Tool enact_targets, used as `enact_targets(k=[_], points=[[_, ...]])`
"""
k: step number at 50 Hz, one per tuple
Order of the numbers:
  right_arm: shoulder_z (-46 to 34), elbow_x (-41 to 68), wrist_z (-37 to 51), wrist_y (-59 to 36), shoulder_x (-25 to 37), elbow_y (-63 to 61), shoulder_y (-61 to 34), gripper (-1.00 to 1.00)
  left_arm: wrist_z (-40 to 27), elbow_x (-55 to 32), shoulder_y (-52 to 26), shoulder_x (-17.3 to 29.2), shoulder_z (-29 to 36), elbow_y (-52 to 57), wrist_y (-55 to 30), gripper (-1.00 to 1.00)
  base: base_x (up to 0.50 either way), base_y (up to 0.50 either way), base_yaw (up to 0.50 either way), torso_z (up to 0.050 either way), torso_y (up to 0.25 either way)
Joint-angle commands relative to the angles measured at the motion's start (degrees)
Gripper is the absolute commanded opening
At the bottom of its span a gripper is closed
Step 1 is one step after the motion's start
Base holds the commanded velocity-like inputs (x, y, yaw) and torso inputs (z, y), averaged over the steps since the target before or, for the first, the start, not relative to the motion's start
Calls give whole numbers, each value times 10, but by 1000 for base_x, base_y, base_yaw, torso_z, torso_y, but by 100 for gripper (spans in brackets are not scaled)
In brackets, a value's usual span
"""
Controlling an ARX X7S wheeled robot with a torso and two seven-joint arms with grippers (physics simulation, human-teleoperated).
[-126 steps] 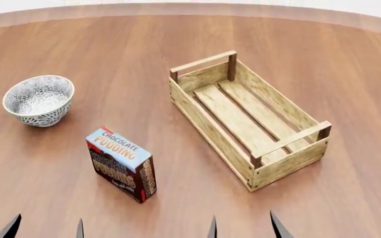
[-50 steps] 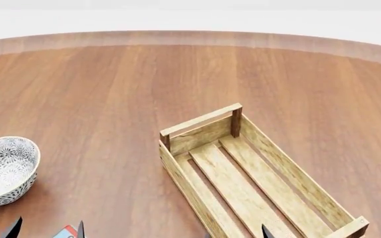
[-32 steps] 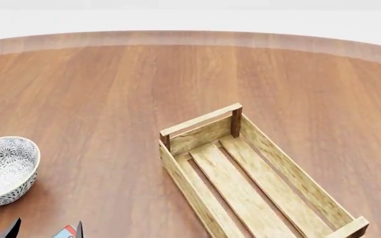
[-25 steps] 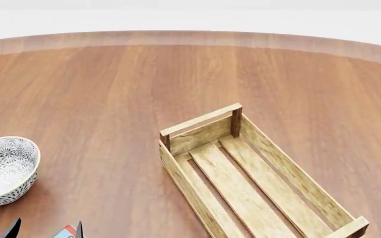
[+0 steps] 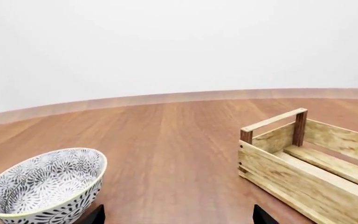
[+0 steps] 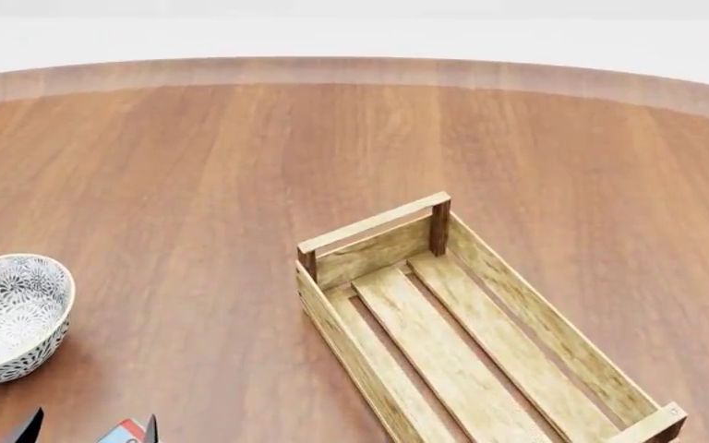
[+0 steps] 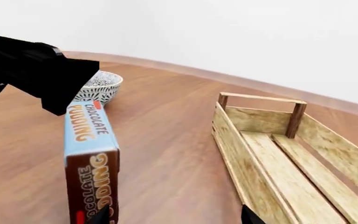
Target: Pick up the chocolate pudding and put it in the tray.
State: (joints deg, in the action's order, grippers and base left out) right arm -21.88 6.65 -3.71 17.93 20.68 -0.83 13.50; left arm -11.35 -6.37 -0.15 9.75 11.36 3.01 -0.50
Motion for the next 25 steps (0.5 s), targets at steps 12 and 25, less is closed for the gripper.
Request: enact_targets(k=[12,25], points=[[-43,-9,-26,22,-28,60,-24,100,-6,-21,-4,11,-8,3,-1,100,0,0,0,0,0],[-61,-11,-30,10,-54,87,-51,100,-11,-30,-9,13,-10,-4,1,100,0,0,0,0,0]])
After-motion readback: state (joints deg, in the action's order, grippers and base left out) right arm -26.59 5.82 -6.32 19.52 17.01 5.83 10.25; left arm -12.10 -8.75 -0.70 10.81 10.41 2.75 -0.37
